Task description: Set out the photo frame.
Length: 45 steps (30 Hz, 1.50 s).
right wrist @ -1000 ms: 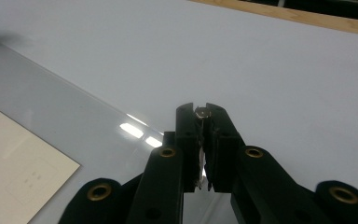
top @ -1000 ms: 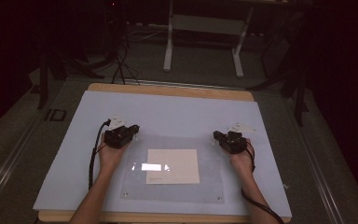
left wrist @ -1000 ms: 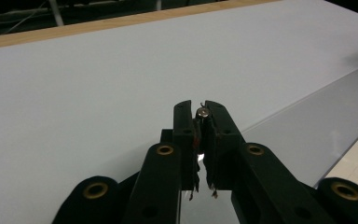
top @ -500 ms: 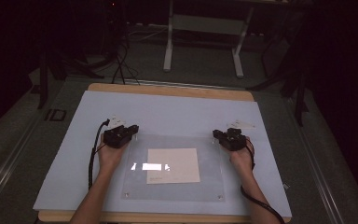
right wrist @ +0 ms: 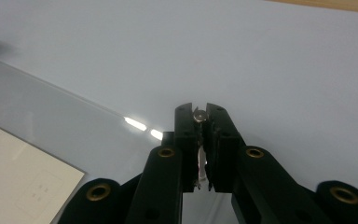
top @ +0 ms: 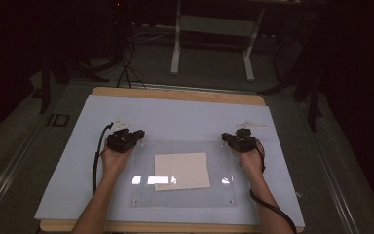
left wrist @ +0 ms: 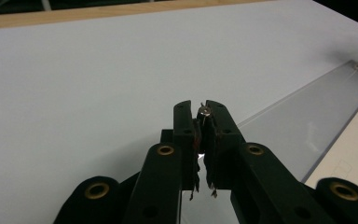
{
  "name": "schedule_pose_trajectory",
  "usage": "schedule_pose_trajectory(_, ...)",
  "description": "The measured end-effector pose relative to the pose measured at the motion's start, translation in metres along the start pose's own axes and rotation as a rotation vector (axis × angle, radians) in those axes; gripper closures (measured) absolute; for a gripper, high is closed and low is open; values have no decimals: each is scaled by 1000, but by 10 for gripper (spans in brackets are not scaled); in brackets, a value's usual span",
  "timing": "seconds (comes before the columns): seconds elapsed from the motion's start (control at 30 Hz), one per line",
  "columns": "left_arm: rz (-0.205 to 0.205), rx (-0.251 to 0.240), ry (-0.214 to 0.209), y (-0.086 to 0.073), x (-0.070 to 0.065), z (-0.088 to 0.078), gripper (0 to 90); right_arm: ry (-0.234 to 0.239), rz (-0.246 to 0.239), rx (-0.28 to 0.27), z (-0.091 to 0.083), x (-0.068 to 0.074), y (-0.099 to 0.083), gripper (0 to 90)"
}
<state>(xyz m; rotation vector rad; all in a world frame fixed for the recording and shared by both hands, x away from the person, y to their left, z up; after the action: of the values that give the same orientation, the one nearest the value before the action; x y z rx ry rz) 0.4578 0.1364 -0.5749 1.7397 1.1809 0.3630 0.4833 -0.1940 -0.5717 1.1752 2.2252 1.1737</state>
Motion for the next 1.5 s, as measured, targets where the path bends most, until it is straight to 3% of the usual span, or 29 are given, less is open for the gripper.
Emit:
schedule_pose_trajectory(0.47,-94,-14,-24,6,8,10,847,37,69,27,8,-7,6,847)
schedule_pose_trajectory(0.7,-138,-12,-15,9,11,15,852,38,85,43,12,-9,9,852)
schedule_pose_trajectory(0.97,-235,10,18,16,18,25,856,28,125,91,21,-15,16,849)
schedule_pose_trajectory(1.13,-249,17,35,17,19,28,856,-18,67,108,18,-15,20,779)
schedule_pose_trajectory(1.27,-255,21,39,17,19,28,856,-20,60,66,4,-16,32,718)
schedule_pose_trajectory(1.5,-262,18,31,18,20,29,856,31,-13,24,-23,-2,47,678)
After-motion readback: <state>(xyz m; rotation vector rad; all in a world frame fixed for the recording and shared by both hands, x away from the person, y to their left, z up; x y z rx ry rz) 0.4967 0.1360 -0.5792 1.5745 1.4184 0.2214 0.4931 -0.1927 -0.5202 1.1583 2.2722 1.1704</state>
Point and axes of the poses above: each handheld gripper's, and its own axes: z roughly forward along the jaws, y roughly out of its top, x roughly to its left, the point moved 10 cm from there along z, roughly forward along the jaws, and after that the axes turned 6 degrees about -z, right-handed, at the moved point
